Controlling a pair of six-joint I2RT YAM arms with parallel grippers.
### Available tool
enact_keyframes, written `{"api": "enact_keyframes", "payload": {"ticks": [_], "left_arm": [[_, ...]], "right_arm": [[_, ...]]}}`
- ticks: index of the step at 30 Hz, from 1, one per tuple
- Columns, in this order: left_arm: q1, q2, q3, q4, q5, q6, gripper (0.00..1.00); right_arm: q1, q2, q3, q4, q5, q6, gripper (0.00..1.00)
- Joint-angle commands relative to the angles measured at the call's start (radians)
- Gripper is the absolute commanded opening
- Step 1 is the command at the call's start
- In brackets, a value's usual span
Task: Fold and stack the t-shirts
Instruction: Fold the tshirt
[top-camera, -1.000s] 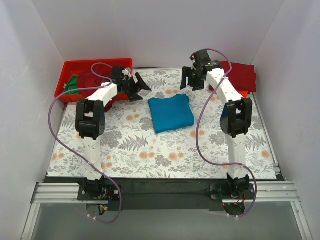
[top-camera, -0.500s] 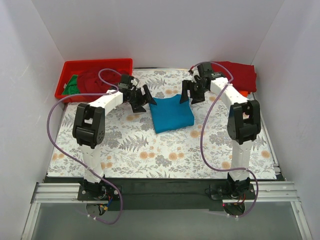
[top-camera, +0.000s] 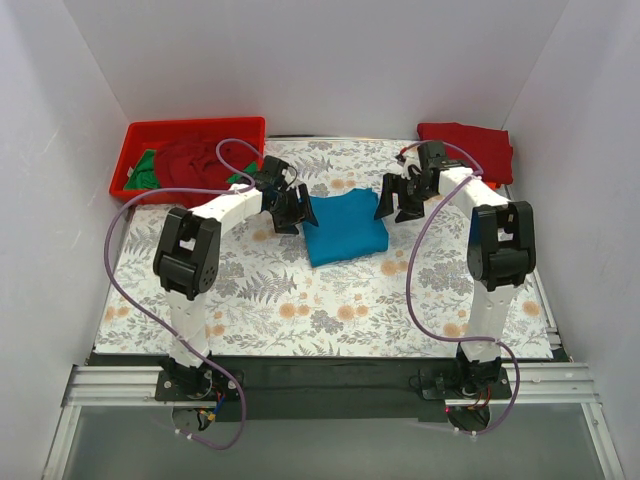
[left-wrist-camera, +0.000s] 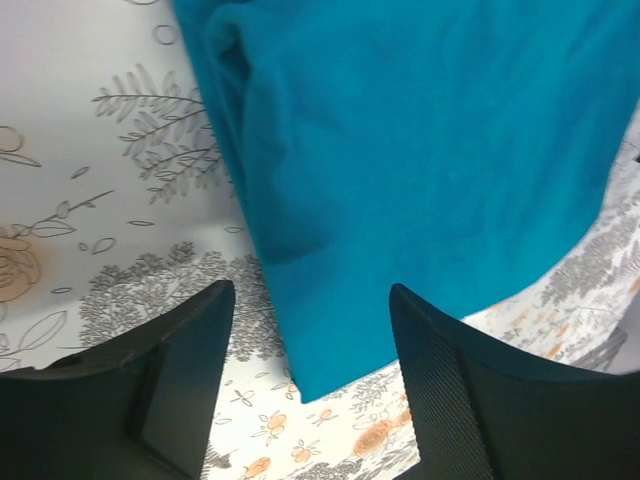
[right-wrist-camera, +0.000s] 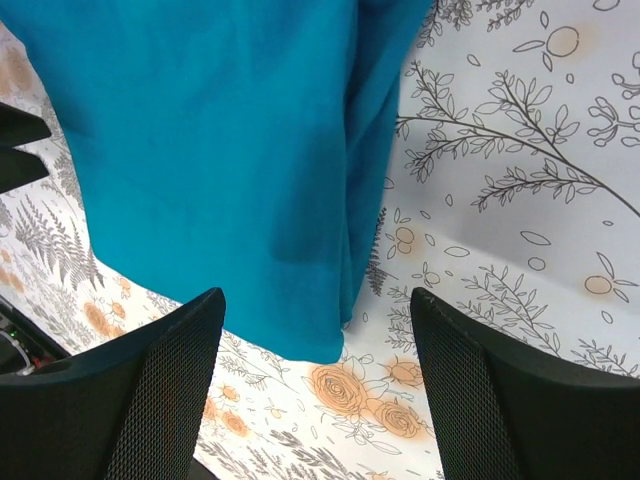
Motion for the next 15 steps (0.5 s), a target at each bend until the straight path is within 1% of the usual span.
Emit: {"api": "enact_keyframes", "payload": {"ticks": [1, 4, 9, 14, 15], "left_arm": [[0.002, 0.007, 0.033, -0.038, -0.061, 0.022, 0.61], [0.000, 0.025, 0.037, -0.040, -0.059, 0.023, 0.55], [-0.004, 0.060, 0.057, -0.031, -0.041, 0.027, 0.52], [-0.004, 0.096, 0.076, -0.031, -0.031, 0.027, 0.39], [-0.006, 0.099, 0.079, -0.031, -0.030, 0.027, 0.38]], "right_arm": [[0.001, -0.005, -0.005, 0.047, -0.060, -0.035, 0.81], [0.003, 0.018, -0.004, 0.062, -0.071, -0.033, 0.81], [0.003, 0.054, 0.002, 0.085, -0.088, -0.018, 0.80], [0.003, 0.084, 0.008, 0.104, -0.088, -0.004, 0.80], [0.001, 0.088, 0.008, 0.105, -0.089, -0.003, 0.80]]}}
